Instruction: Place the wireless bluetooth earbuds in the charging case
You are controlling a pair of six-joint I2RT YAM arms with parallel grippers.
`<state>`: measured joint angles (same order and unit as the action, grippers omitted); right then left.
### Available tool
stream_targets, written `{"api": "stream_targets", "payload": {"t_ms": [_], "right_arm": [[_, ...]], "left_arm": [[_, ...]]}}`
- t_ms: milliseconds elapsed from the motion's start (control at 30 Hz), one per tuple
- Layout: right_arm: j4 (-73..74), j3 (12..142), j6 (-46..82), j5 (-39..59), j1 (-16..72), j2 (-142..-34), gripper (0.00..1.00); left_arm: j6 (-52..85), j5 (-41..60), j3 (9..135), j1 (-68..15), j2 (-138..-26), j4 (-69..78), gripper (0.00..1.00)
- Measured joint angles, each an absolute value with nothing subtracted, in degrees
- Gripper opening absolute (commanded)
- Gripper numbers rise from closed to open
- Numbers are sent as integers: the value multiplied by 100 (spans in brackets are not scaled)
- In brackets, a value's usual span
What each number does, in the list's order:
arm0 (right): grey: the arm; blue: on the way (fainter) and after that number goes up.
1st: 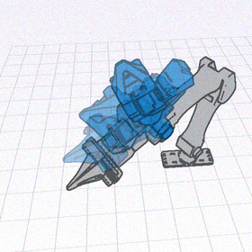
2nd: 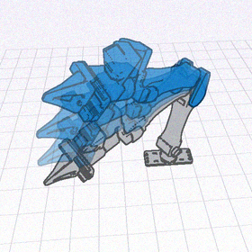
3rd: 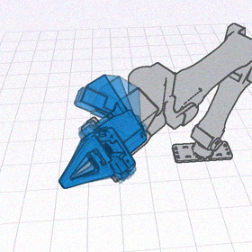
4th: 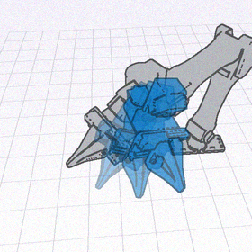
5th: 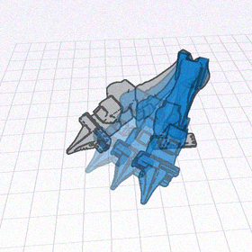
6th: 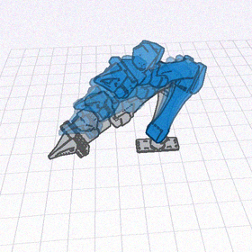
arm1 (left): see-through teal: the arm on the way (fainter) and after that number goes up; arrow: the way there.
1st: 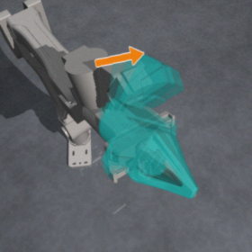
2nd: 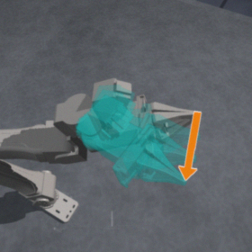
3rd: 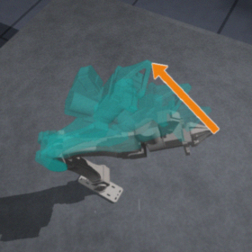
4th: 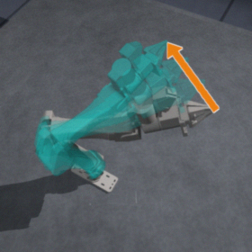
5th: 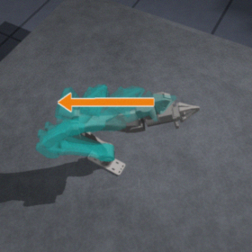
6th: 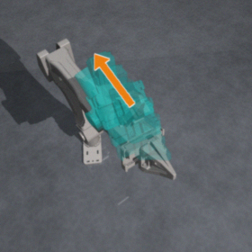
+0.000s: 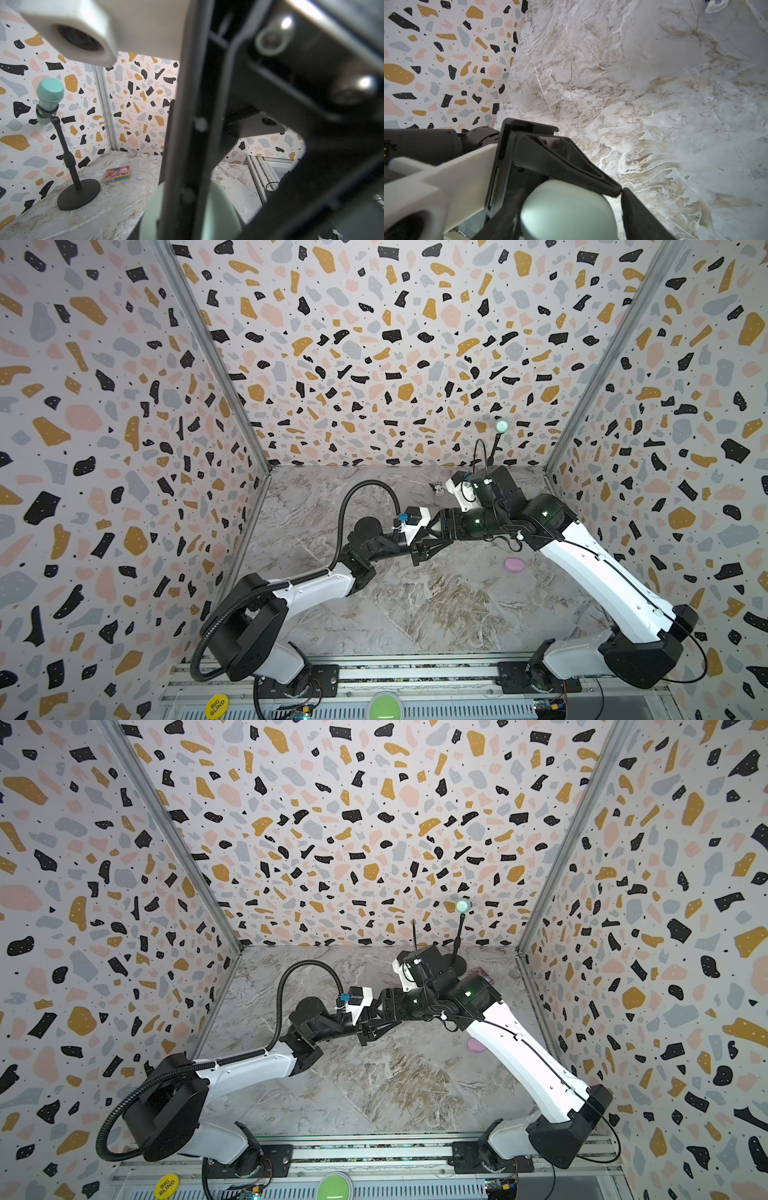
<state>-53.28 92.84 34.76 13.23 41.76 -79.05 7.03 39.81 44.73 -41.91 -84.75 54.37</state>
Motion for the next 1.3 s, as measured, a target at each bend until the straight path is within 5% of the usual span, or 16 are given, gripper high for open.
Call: {"api": "stream_targets", "payload": {"t_ms": [300, 400, 533, 633, 867, 1300], "right_arm": [[-5192, 9194, 3535, 1358, 4191, -7896, 52], [-5146, 9139, 3548, 1354, 4191, -7859, 49], [-5100, 9100, 3557, 1321, 4193, -7819, 48], [-5085, 9032, 3566, 1269, 4178, -7791, 47], [-4950, 8311, 3531, 1203, 3747, -7391, 47], [-3682, 4893, 3225, 670, 2298, -6582, 47]], "left_arm": [[709, 3905, 4473, -4180, -8477, 5376, 8], [709, 3898, 4473, -4180, -8477, 5356, 17], [709, 3872, 4473, -4182, -8477, 5356, 58], [701, 3815, 4466, -4187, -8464, 5367, 100], [659, 3267, 4045, -4187, -8014, 4856, 100], [666, 1201, 3155, -4185, -6899, 3288, 100]]}}
